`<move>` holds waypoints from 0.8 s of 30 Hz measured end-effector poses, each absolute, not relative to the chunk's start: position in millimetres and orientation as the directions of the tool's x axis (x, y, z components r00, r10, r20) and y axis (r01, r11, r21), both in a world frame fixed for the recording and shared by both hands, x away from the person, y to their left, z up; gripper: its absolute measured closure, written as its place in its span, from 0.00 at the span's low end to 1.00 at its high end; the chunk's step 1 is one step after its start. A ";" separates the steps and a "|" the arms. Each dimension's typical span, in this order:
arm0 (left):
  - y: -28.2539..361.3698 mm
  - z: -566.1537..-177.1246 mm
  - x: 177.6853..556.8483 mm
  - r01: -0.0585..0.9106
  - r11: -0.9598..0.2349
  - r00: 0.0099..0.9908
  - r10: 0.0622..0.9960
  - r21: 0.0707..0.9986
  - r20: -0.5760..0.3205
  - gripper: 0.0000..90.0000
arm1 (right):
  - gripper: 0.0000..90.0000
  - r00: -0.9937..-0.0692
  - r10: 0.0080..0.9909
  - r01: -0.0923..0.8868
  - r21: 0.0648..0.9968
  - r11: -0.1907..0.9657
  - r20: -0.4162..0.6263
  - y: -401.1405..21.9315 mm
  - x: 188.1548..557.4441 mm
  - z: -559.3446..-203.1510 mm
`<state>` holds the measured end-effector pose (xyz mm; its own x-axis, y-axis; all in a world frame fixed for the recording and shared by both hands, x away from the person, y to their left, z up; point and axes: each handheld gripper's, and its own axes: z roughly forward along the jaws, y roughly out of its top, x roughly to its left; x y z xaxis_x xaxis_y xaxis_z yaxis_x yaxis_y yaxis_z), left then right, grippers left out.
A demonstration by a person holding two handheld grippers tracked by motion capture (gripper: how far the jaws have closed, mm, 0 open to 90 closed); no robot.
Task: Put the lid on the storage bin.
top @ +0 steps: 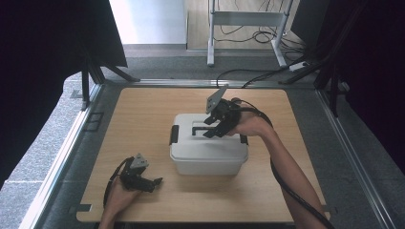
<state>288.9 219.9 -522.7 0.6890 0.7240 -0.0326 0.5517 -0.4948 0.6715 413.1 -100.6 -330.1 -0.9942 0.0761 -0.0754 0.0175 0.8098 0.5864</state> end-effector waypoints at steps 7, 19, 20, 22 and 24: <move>219.8 -522.5 288.7 0.553 -0.494 0.688 0.725 0.671 -0.033 0.04 | 0.15 -0.966 0.246 0.134 0.658 0.741 -0.080 -122.6 398.9 -324.1; 219.6 -522.5 288.5 0.555 -0.491 0.686 0.727 0.672 -0.036 0.04 | 0.06 -0.898 0.428 0.240 0.708 0.664 -0.097 -170.1 372.8 -318.6; 219.6 -522.5 288.5 0.555 -0.491 0.686 0.727 0.672 -0.036 0.04 | 0.06 -0.894 0.439 0.246 0.714 0.655 -0.094 -175.9 370.2 -319.2; 219.8 -522.4 288.7 0.553 -0.493 0.687 0.726 0.672 -0.033 0.04 | 0.05 -0.881 0.464 0.261 0.720 0.643 -0.095 -184.9 366.5 -320.7; 219.8 -522.4 288.6 0.554 -0.492 0.686 0.727 0.672 -0.034 0.04 | 0.05 -0.872 0.480 0.272 0.725 0.632 -0.091 -194.5 362.7 -322.1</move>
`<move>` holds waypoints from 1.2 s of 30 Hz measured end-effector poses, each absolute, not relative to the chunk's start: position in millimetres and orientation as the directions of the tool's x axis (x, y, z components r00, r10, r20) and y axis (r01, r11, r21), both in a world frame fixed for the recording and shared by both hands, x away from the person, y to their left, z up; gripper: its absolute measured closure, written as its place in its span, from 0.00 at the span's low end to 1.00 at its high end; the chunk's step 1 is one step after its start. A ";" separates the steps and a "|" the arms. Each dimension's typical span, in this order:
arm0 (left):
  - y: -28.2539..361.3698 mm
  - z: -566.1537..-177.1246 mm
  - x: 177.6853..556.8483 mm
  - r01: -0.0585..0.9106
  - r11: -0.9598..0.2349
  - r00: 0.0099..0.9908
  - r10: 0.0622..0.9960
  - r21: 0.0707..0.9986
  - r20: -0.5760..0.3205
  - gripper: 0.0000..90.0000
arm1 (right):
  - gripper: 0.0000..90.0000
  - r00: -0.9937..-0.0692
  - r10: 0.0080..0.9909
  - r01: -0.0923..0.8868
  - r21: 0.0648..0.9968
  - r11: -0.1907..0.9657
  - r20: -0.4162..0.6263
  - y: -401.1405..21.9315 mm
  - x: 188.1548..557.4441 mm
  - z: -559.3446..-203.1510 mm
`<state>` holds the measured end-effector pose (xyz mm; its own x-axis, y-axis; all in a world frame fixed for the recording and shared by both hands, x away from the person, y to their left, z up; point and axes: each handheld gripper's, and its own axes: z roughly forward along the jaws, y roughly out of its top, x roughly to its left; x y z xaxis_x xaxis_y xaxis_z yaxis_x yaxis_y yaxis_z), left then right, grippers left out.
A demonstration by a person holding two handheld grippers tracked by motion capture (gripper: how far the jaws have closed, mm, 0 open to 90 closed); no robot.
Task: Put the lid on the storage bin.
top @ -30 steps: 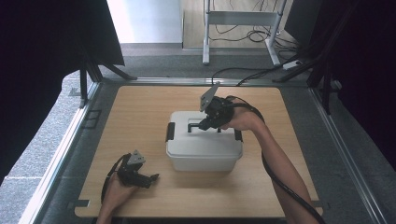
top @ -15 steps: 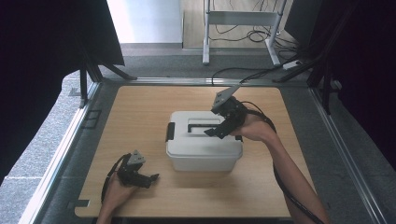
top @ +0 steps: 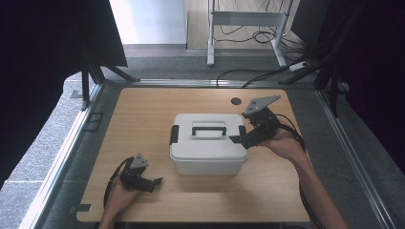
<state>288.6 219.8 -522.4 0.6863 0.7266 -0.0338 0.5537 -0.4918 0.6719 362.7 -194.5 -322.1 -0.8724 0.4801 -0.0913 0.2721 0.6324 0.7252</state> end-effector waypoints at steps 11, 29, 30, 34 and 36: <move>219.9 -522.4 288.4 0.557 -0.487 0.683 0.729 0.673 -0.038 0.05 | 0.03 -0.796 0.599 0.343 0.747 0.570 -0.091 -246.6 338.5 -339.5; 219.9 -522.7 288.3 0.554 -0.488 0.681 0.731 0.674 -0.031 0.05 | 0.03 -0.618 0.784 0.473 0.771 0.427 -0.056 -295.6 301.9 -413.0; 219.9 -522.7 288.3 0.554 -0.487 0.681 0.732 0.675 -0.031 0.05 | 0.03 -0.612 0.789 0.479 0.766 0.429 -0.059 -295.2 300.0 -420.6; 220.0 -522.7 288.0 0.557 -0.485 0.679 0.734 0.674 -0.033 0.05 | 0.03 -0.597 0.801 0.500 0.757 0.421 -0.051 -293.6 295.3 -444.7; 220.0 -522.7 288.0 0.557 -0.484 0.678 0.734 0.675 -0.033 0.06 | 0.03 -0.585 0.810 0.511 0.754 0.413 -0.048 -292.1 291.6 -459.1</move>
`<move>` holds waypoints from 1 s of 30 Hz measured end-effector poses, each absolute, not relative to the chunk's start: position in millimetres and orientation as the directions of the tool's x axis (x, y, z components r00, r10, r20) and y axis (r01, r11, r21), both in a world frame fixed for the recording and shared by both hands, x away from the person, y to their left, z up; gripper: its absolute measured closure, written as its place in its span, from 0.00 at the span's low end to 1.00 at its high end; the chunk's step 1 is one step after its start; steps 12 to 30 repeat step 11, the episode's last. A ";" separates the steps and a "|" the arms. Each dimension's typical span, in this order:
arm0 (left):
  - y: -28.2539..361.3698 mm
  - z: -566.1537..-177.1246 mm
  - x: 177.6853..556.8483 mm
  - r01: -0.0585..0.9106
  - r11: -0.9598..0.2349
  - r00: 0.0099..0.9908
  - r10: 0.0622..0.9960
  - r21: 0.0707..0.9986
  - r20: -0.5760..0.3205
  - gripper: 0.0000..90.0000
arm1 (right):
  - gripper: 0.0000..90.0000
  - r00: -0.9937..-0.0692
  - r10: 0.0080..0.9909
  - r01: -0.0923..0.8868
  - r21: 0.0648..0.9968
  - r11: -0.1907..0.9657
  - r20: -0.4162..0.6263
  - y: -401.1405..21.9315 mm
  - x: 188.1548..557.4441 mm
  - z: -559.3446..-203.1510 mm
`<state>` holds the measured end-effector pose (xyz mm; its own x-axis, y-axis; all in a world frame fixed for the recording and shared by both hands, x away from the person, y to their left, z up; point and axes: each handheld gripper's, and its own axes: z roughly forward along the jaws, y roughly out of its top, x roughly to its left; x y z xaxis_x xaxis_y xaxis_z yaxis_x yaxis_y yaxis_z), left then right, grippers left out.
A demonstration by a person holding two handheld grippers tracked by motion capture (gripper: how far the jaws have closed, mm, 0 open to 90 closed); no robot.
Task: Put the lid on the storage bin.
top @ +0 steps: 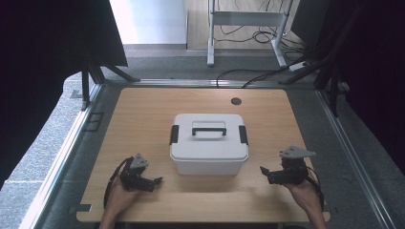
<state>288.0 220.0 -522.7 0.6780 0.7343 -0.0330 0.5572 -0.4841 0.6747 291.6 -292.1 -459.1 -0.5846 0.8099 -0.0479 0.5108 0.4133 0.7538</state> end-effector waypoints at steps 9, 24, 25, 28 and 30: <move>219.8 -522.7 287.8 0.558 -0.483 0.676 0.736 0.675 -0.033 0.06 | 0.03 -0.555 0.831 0.577 0.728 0.372 0.015 -290.4 279.9 -504.5; 219.9 -522.7 287.8 0.558 -0.483 0.676 0.736 0.675 -0.033 0.06 | 0.03 -0.553 0.833 0.583 0.726 0.365 0.026 -291.5 278.2 -509.0; 219.9 -522.7 287.8 0.558 -0.483 0.676 0.736 0.675 -0.033 0.06 | 0.03 -0.553 0.833 0.583 0.726 0.365 0.026 -291.5 278.2 -509.0; 219.9 -522.7 287.8 0.558 -0.483 0.676 0.736 0.675 -0.033 0.06 | 0.03 -0.553 0.833 0.583 0.726 0.365 0.026 -291.5 278.2 -509.0; 219.9 -522.7 287.8 0.558 -0.483 0.676 0.736 0.675 -0.033 0.06 | 0.03 -0.553 0.833 0.583 0.726 0.365 0.026 -291.5 278.2 -509.0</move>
